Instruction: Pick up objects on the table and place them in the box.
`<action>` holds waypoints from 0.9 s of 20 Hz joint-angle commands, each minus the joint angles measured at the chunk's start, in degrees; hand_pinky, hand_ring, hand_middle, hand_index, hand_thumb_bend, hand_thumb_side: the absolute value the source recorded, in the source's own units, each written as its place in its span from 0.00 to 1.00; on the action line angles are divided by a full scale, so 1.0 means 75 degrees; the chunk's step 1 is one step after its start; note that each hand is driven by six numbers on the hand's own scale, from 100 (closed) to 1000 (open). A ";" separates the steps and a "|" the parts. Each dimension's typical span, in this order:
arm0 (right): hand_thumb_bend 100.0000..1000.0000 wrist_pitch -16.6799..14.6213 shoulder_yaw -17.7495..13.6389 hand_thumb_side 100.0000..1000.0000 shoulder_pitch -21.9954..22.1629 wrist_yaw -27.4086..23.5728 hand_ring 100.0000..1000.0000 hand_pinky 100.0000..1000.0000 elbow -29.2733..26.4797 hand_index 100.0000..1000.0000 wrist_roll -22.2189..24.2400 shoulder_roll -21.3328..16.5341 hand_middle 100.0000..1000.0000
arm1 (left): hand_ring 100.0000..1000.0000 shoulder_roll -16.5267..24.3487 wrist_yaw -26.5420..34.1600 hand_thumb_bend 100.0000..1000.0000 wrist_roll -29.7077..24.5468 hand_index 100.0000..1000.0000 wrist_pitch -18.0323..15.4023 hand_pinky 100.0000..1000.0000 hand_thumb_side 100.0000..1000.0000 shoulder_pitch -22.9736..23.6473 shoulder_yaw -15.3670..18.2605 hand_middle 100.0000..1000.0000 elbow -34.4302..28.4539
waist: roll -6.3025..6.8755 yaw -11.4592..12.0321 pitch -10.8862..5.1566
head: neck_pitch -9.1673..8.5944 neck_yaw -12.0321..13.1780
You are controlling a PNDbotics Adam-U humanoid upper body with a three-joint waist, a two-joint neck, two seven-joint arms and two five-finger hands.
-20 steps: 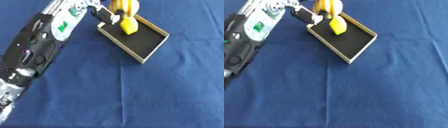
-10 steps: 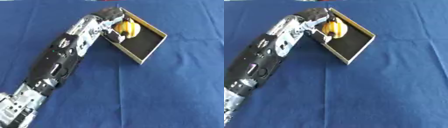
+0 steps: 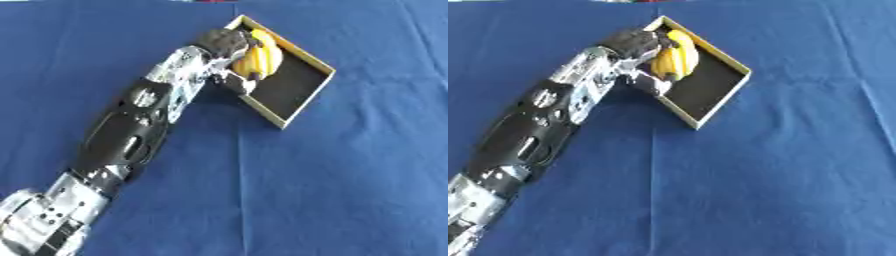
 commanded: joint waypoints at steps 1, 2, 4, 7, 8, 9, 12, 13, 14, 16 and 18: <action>0.00 0.0014 -0.0064 0.80 -0.0024 -0.0010 0.81 0.80 -0.0127 0.76 -0.0003 -0.0116 0.70 | 0.87 0.0165 0.0070 0.25 0.0103 0.95 0.0222 0.91 0.57 -0.0133 0.0084 0.81 -0.0561 | -0.0044 0.0009 -0.0173 | 0.0025 0.0006; 0.00 0.0017 -0.0067 0.80 -0.0008 -0.0004 0.81 0.80 -0.0127 0.76 -0.0009 -0.0122 0.70 | 0.87 0.0215 0.0179 0.25 0.0063 0.95 0.0290 0.91 0.57 -0.0155 0.0097 0.81 -0.0785 | -0.0044 0.0016 -0.0178 | 0.0040 0.0000; 0.00 0.0018 -0.0074 0.80 0.0012 0.0004 0.81 0.80 -0.0127 0.76 -0.0024 -0.0135 0.69 | 0.88 0.0331 0.0441 0.26 -0.0098 0.96 0.0397 0.92 0.59 -0.0200 0.0124 0.81 -0.1253 | -0.0042 0.0033 -0.0189 | 0.0061 -0.0008; 0.00 0.0015 -0.0083 0.80 0.0029 0.0003 0.81 0.80 -0.0127 0.76 -0.0043 -0.0153 0.69 | 0.91 0.0510 0.0808 0.33 -0.0540 0.98 0.0482 0.94 0.69 -0.0291 0.0188 0.83 -0.1812 | -0.0042 0.0062 -0.0212 | 0.0091 -0.0010; 0.00 0.0013 -0.0085 0.80 0.0027 -0.0001 0.81 0.80 -0.0127 0.76 -0.0045 -0.0152 0.69 | 0.91 0.0549 0.0873 0.36 -0.0671 0.99 0.0505 0.94 0.77 -0.0314 0.0216 0.84 -0.1919 | -0.0045 0.0069 -0.0220 | 0.0092 -0.0004; 0.00 0.0012 -0.0086 0.80 0.0019 -0.0008 0.81 0.80 -0.0127 0.76 -0.0047 -0.0146 0.69 | 0.91 0.0580 0.0921 0.36 -0.0757 0.99 0.0540 0.94 0.77 -0.0329 0.0249 0.84 -0.2001 | -0.0049 0.0073 -0.0227 | 0.0087 0.0003; 0.00 0.0017 -0.0095 0.80 0.0029 -0.0019 0.81 0.80 -0.0127 0.75 -0.0056 -0.0137 0.69 | 0.91 0.0624 0.1159 0.33 -0.0812 1.00 0.0675 0.95 0.82 -0.0306 0.0395 0.83 -0.2319 | -0.0064 0.0082 -0.0234 | 0.0093 0.0002; 0.00 0.0020 -0.0101 0.80 0.0043 -0.0018 0.81 0.80 -0.0127 0.75 -0.0065 -0.0139 0.69 | 0.90 0.0653 0.1286 0.31 -0.0810 0.99 0.0728 0.95 0.81 -0.0290 0.0451 0.83 -0.2462 | -0.0066 0.0086 -0.0235 | 0.0099 -0.0003; 0.00 0.0021 -0.0109 0.80 0.0052 -0.0016 0.81 0.80 -0.0127 0.75 -0.0077 -0.0139 0.69 | 0.90 0.0693 0.1414 0.27 -0.0797 0.98 0.0796 0.94 0.78 -0.0272 0.0506 0.82 -0.2608 | -0.0067 0.0090 -0.0237 | 0.0105 -0.0005; 0.00 0.0016 -0.0128 0.80 0.0071 -0.0007 0.81 0.80 -0.0127 0.75 -0.0103 -0.0147 0.69 | 0.89 0.0823 0.1717 0.24 -0.0749 0.97 0.0927 0.94 0.78 -0.0205 0.0610 0.82 -0.2978 | -0.0060 0.0100 -0.0243 | 0.0116 -0.0017; 0.00 0.0011 -0.0150 0.80 0.0105 0.0013 0.81 0.80 -0.0127 0.75 -0.0132 -0.0177 0.69 | 0.88 0.1071 0.2064 0.15 -0.0636 0.96 0.1080 0.94 0.76 -0.0067 0.0721 0.81 -0.3514 | -0.0046 0.0125 -0.0251 | 0.0129 -0.0048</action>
